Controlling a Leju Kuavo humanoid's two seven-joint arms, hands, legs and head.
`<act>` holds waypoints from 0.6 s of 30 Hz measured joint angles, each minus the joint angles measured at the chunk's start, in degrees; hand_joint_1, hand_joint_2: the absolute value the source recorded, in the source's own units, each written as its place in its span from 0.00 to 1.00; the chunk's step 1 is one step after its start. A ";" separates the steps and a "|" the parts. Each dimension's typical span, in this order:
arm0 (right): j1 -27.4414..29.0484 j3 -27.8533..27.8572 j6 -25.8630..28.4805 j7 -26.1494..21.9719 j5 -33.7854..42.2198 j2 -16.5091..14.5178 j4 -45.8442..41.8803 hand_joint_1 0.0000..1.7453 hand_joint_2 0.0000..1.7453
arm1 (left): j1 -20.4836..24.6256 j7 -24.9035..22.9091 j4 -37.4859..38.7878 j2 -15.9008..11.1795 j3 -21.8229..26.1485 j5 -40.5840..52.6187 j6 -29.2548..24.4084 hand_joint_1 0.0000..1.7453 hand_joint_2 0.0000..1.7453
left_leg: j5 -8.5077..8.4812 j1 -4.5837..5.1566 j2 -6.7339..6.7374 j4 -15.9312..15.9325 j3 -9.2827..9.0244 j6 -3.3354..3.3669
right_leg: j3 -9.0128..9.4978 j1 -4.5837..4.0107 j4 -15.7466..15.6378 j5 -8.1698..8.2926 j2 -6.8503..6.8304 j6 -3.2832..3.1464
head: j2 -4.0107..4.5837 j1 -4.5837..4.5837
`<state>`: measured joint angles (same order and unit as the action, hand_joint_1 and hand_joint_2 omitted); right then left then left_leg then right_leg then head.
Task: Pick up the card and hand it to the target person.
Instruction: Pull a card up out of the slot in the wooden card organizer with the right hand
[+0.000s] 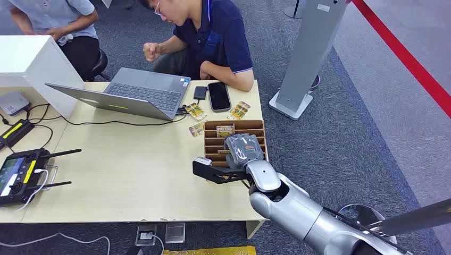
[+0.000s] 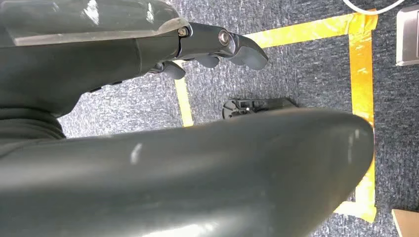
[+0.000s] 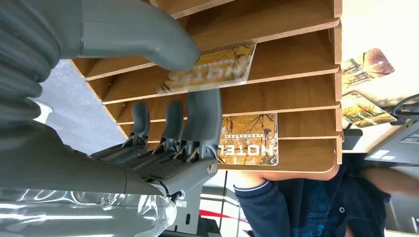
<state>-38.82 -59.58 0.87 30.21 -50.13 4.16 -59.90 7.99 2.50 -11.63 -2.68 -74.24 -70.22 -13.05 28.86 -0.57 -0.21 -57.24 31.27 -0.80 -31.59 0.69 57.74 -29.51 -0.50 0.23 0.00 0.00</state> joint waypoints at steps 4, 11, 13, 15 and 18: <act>0.01 -0.01 0.09 -0.04 0.01 -0.05 0.16 0.69 1.00 | 0.13 -0.03 0.01 -0.06 -0.04 0.03 0.08 0.00 0.00 | 0.00 0.00 0.00 -0.01 0.00 0.00 | 0.00 0.00 0.01 0.00 0.00 0.00 | 0.00 0.00; -0.03 0.09 0.34 -0.14 0.04 -0.28 0.51 0.75 1.00 | 0.22 -0.07 0.06 -0.15 -0.20 0.11 0.21 0.00 0.00 | -0.01 0.00 0.00 0.01 -0.01 0.00 | 0.00 0.00 -0.01 0.01 0.00 -0.01 | 0.00 0.00; -0.02 0.13 0.35 -0.16 0.06 -0.28 0.53 0.78 1.00 | 0.23 -0.08 0.06 -0.18 -0.25 0.13 0.23 0.00 0.00 | 0.00 -0.01 -0.01 0.00 0.00 0.00 | 0.00 -0.01 0.00 0.00 -0.01 -0.01 | 0.00 0.00; 0.02 0.17 0.33 -0.19 0.08 -0.31 0.58 0.91 1.00 | 0.23 0.21 -0.07 -0.31 -0.22 0.10 0.81 0.00 0.00 | 0.00 -0.01 -0.01 -0.01 0.01 -0.01 | -0.01 -0.01 0.01 0.00 -0.01 0.00 | 0.00 0.00; 0.07 0.27 0.34 -0.25 0.12 -0.32 0.64 1.00 1.00 | 0.26 1.29 -0.10 -0.52 -0.20 0.19 1.85 0.00 0.50 | -0.01 -0.01 -0.01 0.00 0.00 -0.01 | 0.00 -0.01 0.00 0.00 -0.01 -0.01 | 0.00 0.00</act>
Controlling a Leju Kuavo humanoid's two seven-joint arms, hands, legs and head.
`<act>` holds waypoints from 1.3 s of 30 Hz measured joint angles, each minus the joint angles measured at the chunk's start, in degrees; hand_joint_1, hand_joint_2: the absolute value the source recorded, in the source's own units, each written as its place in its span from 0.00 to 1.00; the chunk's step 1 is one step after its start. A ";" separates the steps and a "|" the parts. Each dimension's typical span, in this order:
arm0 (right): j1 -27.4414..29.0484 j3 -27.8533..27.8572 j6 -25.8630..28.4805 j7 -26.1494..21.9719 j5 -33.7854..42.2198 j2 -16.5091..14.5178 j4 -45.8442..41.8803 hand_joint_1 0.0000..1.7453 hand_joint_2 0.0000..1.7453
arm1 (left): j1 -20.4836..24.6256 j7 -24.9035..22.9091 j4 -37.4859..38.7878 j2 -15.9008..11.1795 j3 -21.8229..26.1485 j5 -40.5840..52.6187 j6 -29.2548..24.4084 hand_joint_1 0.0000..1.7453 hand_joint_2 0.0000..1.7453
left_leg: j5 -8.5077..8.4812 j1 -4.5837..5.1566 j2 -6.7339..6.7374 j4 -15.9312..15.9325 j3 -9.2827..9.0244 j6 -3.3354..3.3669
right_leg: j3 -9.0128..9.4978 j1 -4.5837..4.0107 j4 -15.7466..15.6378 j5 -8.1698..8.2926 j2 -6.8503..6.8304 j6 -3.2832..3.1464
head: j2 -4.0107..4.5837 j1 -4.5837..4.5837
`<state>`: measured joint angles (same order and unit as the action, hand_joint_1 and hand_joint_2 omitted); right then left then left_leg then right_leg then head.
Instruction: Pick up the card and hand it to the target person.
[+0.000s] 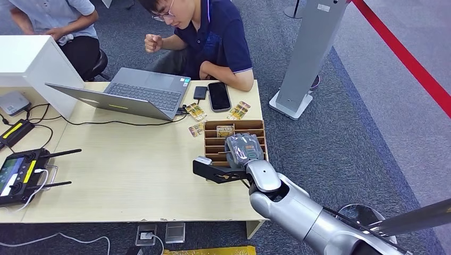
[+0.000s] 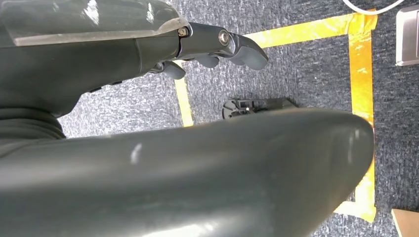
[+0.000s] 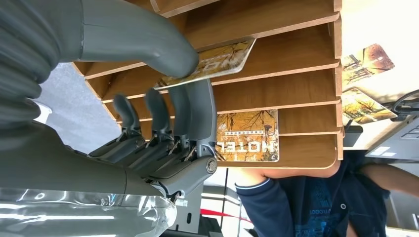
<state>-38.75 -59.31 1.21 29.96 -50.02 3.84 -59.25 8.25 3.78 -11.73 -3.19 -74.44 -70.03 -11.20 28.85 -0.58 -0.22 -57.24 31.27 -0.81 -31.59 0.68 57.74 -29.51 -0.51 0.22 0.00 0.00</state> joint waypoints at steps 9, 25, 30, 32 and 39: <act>0.05 0.27 0.36 -0.35 -0.27 -0.01 -0.11 1.00 1.00 | 0.11 1.19 0.17 -0.17 0.17 0.20 0.23 0.00 1.00 | -0.01 0.00 -0.01 0.00 0.01 0.00 | -0.01 0.00 0.01 0.00 -0.01 0.00 | 0.00 0.00; -4.83 6.48 1.32 1.94 0.80 5.92 -20.62 1.00 1.00 | -0.53 1.69 0.23 -0.13 0.84 -0.76 -0.46 0.00 1.00 | 0.03 0.03 -0.01 -0.18 0.22 0.02 | -0.22 0.03 0.18 -0.03 -0.01 0.02 | 0.00 0.00; -7.80 8.26 -1.59 4.31 2.74 8.89 -30.57 1.00 1.00 | -0.83 1.80 0.24 -0.12 0.78 -0.97 -0.45 0.00 1.00 | 0.04 0.04 -0.06 -0.22 0.25 0.03 | -0.25 0.03 0.21 -0.06 -0.06 0.02 | 0.00 0.00; -8.61 8.89 -2.09 4.75 3.86 9.45 -32.82 1.00 1.00 | -0.79 1.67 0.25 -0.07 0.62 -0.90 -0.42 0.00 1.00 | 0.05 0.04 -0.07 -0.21 0.24 0.03 | -0.24 0.04 0.20 -0.06 -0.07 0.02 | 0.00 0.00; -9.42 7.52 0.21 3.44 4.24 7.55 -25.58 1.00 1.00 | 0.02 1.28 0.28 0.39 -0.19 -0.31 -0.12 0.00 1.00 | 0.00 0.02 -0.06 -0.06 0.05 0.02 | -0.06 0.02 0.05 -0.01 -0.06 0.00 | 0.00 0.00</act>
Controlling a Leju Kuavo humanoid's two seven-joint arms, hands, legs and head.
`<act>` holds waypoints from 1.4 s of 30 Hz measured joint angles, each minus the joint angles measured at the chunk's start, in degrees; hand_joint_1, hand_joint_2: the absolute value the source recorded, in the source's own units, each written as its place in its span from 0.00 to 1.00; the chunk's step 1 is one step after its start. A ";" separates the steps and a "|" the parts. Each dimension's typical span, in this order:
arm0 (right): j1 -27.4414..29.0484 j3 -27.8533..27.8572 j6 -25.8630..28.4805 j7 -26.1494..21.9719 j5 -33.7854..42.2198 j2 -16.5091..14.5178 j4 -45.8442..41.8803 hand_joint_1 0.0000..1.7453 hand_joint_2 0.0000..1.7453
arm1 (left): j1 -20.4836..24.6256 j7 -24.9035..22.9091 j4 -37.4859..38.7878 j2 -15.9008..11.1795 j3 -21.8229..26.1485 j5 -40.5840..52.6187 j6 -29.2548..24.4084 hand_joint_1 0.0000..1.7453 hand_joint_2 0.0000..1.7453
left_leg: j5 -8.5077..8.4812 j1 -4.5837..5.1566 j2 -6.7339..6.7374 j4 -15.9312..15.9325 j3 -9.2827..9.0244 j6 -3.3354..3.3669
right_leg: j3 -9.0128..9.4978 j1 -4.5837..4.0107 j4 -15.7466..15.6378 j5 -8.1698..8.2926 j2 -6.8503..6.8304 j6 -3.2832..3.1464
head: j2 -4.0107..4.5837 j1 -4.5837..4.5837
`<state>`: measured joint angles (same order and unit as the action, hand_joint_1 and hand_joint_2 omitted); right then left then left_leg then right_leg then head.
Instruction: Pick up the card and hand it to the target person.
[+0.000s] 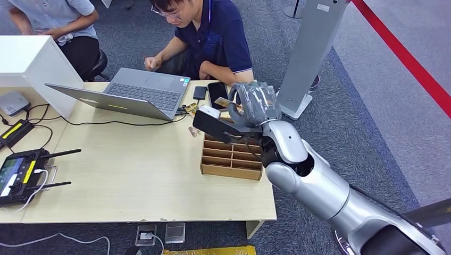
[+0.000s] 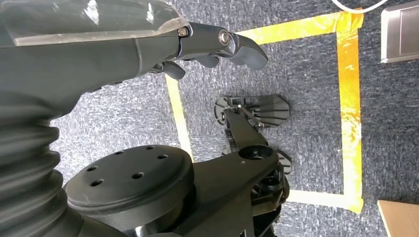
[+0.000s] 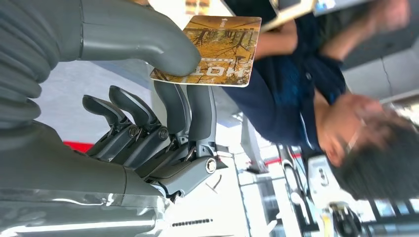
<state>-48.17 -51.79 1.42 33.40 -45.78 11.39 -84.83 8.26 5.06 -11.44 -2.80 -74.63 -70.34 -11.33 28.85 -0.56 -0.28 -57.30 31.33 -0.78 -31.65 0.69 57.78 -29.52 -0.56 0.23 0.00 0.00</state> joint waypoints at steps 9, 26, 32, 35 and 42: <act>0.18 0.07 8.36 -2.30 -4.79 -1.77 9.91 1.00 1.00 | 0.52 -0.59 0.06 0.33 -0.64 0.47 0.12 0.00 1.00 | -0.14 -0.01 0.09 0.23 -0.18 0.02 | 0.18 -0.02 -0.24 0.16 0.10 -0.02 | 0.00 0.00; 2.35 3.30 20.51 -6.73 -13.68 -4.68 20.91 1.00 1.00 | 0.77 -0.52 0.19 0.14 -1.12 0.19 0.20 0.00 1.00 | -0.03 -0.02 0.06 0.11 -0.11 -0.02 | 0.11 -0.02 -0.09 0.05 0.07 -0.02 | 0.00 0.00; 2.32 3.40 20.50 -6.82 -13.89 -4.77 20.91 1.00 1.00 | 0.75 -0.52 0.19 0.10 -1.14 0.15 0.21 0.00 1.00 | -0.01 -0.01 0.07 0.07 -0.08 -0.01 | 0.08 -0.01 -0.07 0.03 0.07 -0.01 | 0.00 0.00; 2.38 3.60 20.39 -6.96 -14.32 -4.94 21.04 1.00 1.00 | 0.71 -0.42 0.19 0.04 -1.17 0.03 0.20 0.00 1.00 | -0.02 -0.01 0.08 0.08 -0.07 -0.01 | 0.07 -0.01 -0.07 0.05 0.09 -0.02 | 0.00 0.00; 2.50 3.58 20.28 -7.05 -14.49 -5.17 21.24 1.00 1.00 | 0.40 -0.43 0.19 0.07 -1.07 -0.21 0.15 0.00 1.00 | 0.01 -0.01 0.08 0.05 -0.05 -0.02 | 0.04 -0.01 -0.03 0.02 0.08 -0.01 | 0.00 0.00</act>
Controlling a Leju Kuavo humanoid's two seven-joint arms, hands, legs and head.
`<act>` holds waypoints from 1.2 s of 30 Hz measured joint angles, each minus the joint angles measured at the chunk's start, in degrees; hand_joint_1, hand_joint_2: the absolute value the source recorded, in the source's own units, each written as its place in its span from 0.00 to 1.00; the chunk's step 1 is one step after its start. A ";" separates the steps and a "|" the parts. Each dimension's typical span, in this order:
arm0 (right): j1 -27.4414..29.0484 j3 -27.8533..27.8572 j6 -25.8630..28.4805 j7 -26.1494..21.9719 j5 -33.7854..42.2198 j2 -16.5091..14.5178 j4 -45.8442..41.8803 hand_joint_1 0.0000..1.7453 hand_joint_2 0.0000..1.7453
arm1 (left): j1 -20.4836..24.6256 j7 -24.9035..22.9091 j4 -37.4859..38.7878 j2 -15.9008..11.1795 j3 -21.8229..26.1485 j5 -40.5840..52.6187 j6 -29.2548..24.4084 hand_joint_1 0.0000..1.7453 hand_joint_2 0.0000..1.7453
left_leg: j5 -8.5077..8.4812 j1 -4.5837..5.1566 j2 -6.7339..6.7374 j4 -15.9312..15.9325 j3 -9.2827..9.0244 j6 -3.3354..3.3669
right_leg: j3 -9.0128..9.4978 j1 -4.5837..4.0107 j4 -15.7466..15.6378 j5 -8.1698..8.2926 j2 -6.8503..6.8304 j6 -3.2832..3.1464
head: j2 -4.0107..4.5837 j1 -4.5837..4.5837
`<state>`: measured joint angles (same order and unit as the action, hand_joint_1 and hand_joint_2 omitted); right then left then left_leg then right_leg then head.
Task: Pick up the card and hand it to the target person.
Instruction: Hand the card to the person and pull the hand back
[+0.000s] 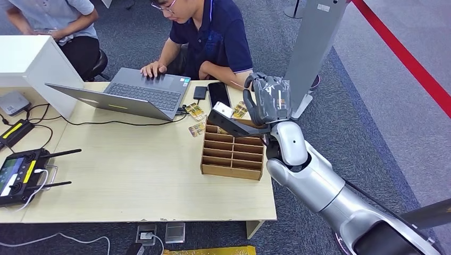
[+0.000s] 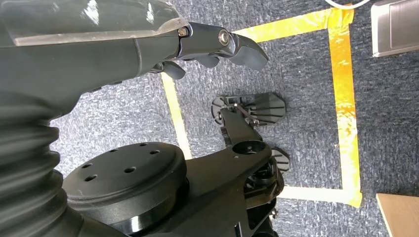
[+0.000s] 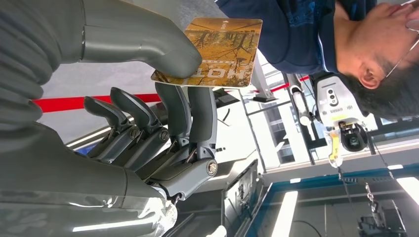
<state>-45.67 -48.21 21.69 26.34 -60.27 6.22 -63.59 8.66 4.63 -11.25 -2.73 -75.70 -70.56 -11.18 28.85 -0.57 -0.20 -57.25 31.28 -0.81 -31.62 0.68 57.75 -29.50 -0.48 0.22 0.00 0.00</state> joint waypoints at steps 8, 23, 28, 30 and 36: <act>-0.08 -0.09 -0.11 -0.16 0.15 -0.19 0.18 1.00 1.00 | 0.00 0.12 -0.06 0.03 0.08 -0.11 0.04 0.00 1.00 | -0.01 0.00 0.00 0.04 -0.04 0.01 | 0.04 0.00 -0.04 0.01 0.01 0.00 | 0.00 0.00; -0.13 -0.16 -0.14 -0.40 0.46 -0.30 0.37 1.00 1.00 | 0.06 0.12 -0.06 0.11 0.08 -0.16 0.01 0.00 1.00 | -0.01 0.00 0.01 0.02 -0.01 0.01 | 0.02 0.00 -0.02 0.01 0.02 0.00 | 0.00 0.00; -0.18 -0.17 -0.18 -0.63 0.85 -0.22 0.51 1.00 1.00 | 0.05 0.09 -0.05 0.06 -0.04 -0.17 -0.01 0.00 1.00 | 0.00 0.00 0.00 0.00 0.01 0.00 | -0.01 0.00 0.00 0.00 0.00 0.00 | 0.00 0.00; -0.21 -0.18 -0.20 -0.65 0.91 -0.19 0.48 1.00 1.00 | 0.06 0.10 -0.05 0.04 -0.07 -0.18 -0.03 0.00 1.00 | -0.01 0.00 0.00 0.01 0.00 0.01 | 0.00 0.00 -0.01 0.01 0.00 0.00 | 0.00 0.00; -0.25 -0.18 -0.33 -0.68 1.01 -0.08 0.43 1.00 1.00 | 0.11 0.22 -0.06 0.02 -0.11 -0.17 -0.06 0.00 1.00 | -0.01 0.00 0.00 0.01 0.00 0.01 | 0.01 -0.01 -0.02 0.01 0.00 0.00 | 0.00 0.00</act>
<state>-45.92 -48.39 21.36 25.66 -59.27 6.14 -63.16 8.78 4.85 -11.31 -2.71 -75.81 -70.73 -11.24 28.84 -0.58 -0.20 -57.24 31.28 -0.80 -31.61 0.68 57.74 -29.49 -0.48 0.21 0.00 0.00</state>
